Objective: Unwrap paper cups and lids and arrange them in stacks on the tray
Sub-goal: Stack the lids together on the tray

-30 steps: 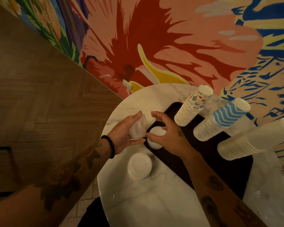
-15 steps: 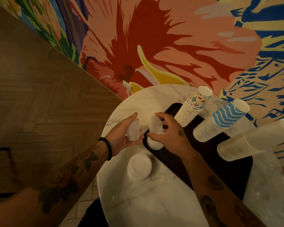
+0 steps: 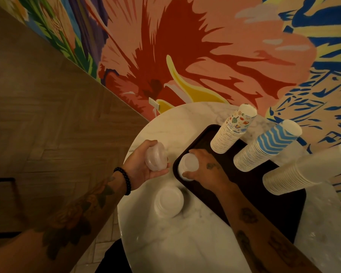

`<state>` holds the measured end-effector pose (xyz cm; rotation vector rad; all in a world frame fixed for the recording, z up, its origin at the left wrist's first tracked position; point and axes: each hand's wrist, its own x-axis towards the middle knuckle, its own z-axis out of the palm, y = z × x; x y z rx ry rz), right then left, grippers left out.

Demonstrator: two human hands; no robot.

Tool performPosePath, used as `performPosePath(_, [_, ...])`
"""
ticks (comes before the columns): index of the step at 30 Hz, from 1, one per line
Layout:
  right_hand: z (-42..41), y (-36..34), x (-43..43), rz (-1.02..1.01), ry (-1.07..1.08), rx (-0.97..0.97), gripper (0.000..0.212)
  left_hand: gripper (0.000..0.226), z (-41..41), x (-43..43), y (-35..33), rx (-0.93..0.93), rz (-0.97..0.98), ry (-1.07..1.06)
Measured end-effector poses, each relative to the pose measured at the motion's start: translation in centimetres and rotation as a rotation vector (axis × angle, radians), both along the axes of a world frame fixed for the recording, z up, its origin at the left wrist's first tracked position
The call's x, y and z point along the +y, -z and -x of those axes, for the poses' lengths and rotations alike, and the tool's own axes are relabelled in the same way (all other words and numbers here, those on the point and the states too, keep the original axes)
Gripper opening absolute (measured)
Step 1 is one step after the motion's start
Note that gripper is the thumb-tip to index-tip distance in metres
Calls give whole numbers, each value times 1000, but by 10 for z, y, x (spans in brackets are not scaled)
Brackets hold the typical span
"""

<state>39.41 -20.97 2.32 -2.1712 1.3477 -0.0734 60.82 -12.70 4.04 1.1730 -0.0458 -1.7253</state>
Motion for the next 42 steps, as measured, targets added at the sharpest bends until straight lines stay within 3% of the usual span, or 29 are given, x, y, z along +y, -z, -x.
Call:
performPosePath(3, [1, -9, 0, 8, 23, -66, 86, 54, 4, -1, -6, -14, 11, 26])
performPosePath(8, [-13, -38, 7, -143, 27, -428, 79, 62, 10, -6, -9, -46, 44, 79])
performPosePath(12, [-22, -47, 10, -238, -55, -442, 85, 62, 15, -8, -12, -66, 89, 147])
performPosePath(16, [-23, -46, 12, -235, -50, -445, 81, 44, 19, -6, -18, -109, 151, 205])
performPosePath(28, [-18, -43, 15, -346, 22, -689, 73, 48, 19, -5, -15, -24, 132, 147])
performPosePath(32, [-13, -42, 7, -290, 77, -765, 73, 51, 17, -7, -18, -32, 111, 103])
performPosePath(36, [-1, -42, -6, -66, 121, -553, 75, 58, 12, -8, -16, -59, 44, 53])
performPosePath(42, [6, -18, -8, -7, 19, -171, 84, 57, 10, -5, -15, -32, 11, -4])
